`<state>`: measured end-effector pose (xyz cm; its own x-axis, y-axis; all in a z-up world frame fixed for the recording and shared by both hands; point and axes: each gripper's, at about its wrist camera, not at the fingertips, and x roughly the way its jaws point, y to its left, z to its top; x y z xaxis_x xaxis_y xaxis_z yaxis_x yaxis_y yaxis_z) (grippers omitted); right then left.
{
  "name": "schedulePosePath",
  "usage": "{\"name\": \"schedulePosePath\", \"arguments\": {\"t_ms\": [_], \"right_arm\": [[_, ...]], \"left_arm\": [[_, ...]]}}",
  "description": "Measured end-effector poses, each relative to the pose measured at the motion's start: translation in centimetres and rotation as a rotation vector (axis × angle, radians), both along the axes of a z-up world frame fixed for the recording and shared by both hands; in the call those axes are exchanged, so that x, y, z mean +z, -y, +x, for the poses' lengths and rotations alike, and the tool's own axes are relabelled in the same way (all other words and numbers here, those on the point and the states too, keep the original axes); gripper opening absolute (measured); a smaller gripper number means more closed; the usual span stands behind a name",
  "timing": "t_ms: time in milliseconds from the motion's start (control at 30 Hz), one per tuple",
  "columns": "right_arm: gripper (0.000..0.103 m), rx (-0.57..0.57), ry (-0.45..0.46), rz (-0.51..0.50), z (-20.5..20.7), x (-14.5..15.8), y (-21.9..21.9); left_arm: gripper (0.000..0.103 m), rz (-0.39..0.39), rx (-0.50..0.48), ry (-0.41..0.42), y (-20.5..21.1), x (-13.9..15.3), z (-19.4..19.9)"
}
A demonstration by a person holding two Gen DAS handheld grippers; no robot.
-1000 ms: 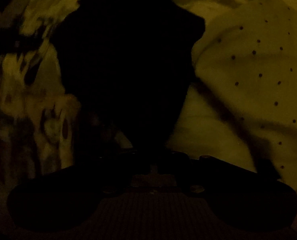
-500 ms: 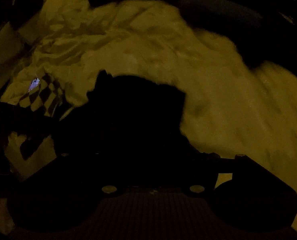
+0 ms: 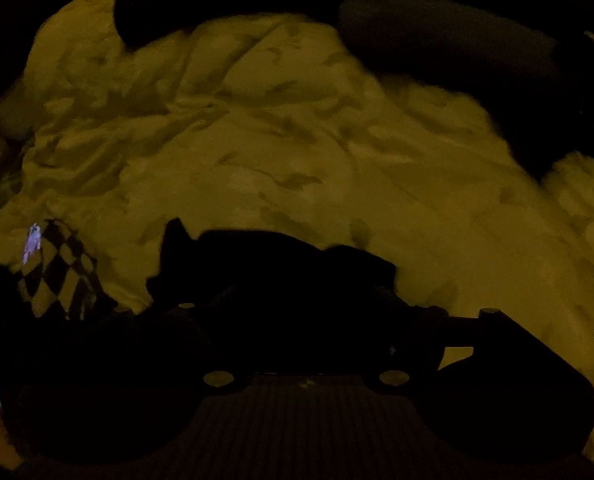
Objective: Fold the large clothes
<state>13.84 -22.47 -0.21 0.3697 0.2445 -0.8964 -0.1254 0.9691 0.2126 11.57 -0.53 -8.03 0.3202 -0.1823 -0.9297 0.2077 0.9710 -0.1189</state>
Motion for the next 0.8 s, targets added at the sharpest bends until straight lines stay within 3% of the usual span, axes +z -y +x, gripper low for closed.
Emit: {"name": "schedulePosePath", "arguments": {"t_ms": [33,100,133,167,233,333,400,500,533,567,633,767,800], "right_arm": [[0.077,-0.010,-0.011,-0.001,-0.4,-0.1,0.5],[0.076,-0.033,-0.034,0.003,-1.2,-0.5,1.4],[0.074,-0.041,-0.041,0.005,-1.5,-0.6,1.8],[0.074,-0.044,-0.046,0.005,-1.8,-0.6,2.1],[0.074,-0.031,-0.039,0.002,-2.3,-0.3,2.0],[0.074,0.037,-0.002,-0.002,-2.6,0.3,0.5],[0.074,0.116,0.021,-0.008,-2.5,0.5,-1.4],[0.074,0.247,0.075,-0.038,-2.4,0.5,-5.0],[0.074,0.292,0.097,-0.049,-2.3,0.5,-6.4],[0.075,0.332,0.113,-0.057,-2.1,0.4,-7.7],[0.077,0.413,0.133,-0.084,-1.4,-0.2,-10.5],[0.075,0.598,0.152,-0.210,-0.6,-3.1,-15.8],[0.067,0.625,0.140,-0.251,-0.3,-4.1,-16.5]], "left_arm": [[0.052,-0.013,0.033,0.010,-1.3,0.6,-0.5],[0.052,-0.064,0.130,0.014,-4.5,2.0,-1.5],[0.035,-0.080,0.181,0.013,-6.0,2.6,-2.1],[0.029,-0.052,0.243,0.034,-7.7,3.5,-2.9],[0.029,-0.018,0.310,0.080,-10.4,4.8,-3.8],[0.030,0.056,0.397,0.063,-14.4,5.0,-4.8],[0.030,0.036,0.477,-0.009,-16.9,4.5,-5.0],[0.032,-0.013,0.551,0.002,-18.6,4.9,-6.1],[0.041,-0.016,0.538,0.010,-18.3,5.1,-6.2],[0.079,-0.010,0.527,0.010,-17.9,5.1,-6.4],[0.103,-0.001,0.517,0.001,-16.9,4.9,-6.7],[0.103,-0.044,0.468,-0.019,-15.1,4.4,-7.5],[0.103,-0.051,0.453,-0.038,-14.6,3.9,-7.2]]}}
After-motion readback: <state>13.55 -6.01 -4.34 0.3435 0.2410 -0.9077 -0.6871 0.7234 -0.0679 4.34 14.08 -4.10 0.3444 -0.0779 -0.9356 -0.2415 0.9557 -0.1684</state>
